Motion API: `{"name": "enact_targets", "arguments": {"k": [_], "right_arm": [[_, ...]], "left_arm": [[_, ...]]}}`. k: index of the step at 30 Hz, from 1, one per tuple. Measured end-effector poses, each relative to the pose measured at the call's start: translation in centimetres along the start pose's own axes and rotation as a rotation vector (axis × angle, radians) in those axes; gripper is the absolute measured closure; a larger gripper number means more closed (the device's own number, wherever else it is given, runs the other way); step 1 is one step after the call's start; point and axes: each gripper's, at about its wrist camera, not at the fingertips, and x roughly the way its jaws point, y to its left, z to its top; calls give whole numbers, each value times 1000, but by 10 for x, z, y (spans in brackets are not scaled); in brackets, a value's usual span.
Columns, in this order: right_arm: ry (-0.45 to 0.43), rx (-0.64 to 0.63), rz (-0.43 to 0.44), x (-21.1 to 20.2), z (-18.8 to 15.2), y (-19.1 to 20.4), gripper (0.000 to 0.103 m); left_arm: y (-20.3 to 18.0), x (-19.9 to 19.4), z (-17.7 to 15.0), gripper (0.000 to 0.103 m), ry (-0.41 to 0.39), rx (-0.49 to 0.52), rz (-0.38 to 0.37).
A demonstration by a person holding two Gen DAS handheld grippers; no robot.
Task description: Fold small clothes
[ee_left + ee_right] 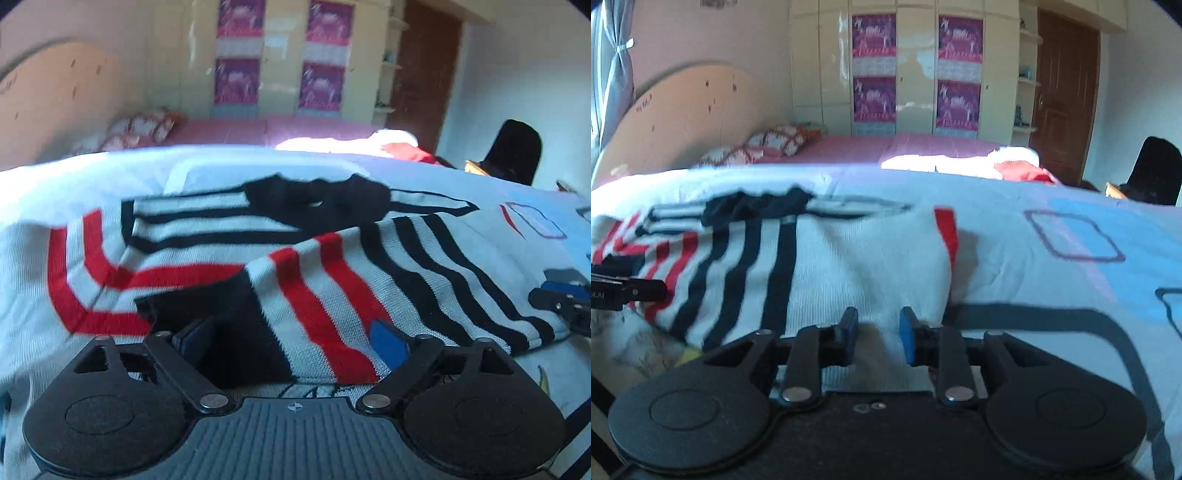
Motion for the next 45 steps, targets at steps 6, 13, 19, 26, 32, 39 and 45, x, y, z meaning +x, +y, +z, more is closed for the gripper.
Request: {"name": "enact_targets", "arguments": {"k": [6, 13, 19, 26, 32, 39, 45], "right_arm": [[-68, 77, 30, -34, 11, 7, 54], [-19, 254, 80, -46, 5, 10, 53], [-4, 266, 57, -51, 9, 35, 53], [-22, 261, 38, -60, 21, 68, 51], [-28, 269, 17, -69, 25, 73, 51], [-28, 318, -10, -72, 22, 59, 50], [-37, 339, -15, -78, 17, 45, 50]], "left_arm": [[54, -62, -5, 12, -104, -216, 6], [232, -157, -89, 12, -226, -718, 229], [372, -183, -155, 32, -326, -1123, 260], [427, -149, -150, 44, -354, -1166, 228], [452, -133, -143, 98, -373, -1233, 181], [373, -123, -56, 98, -498, -1081, -191], [234, -57, 12, 98, -406, -970, -432]]}}
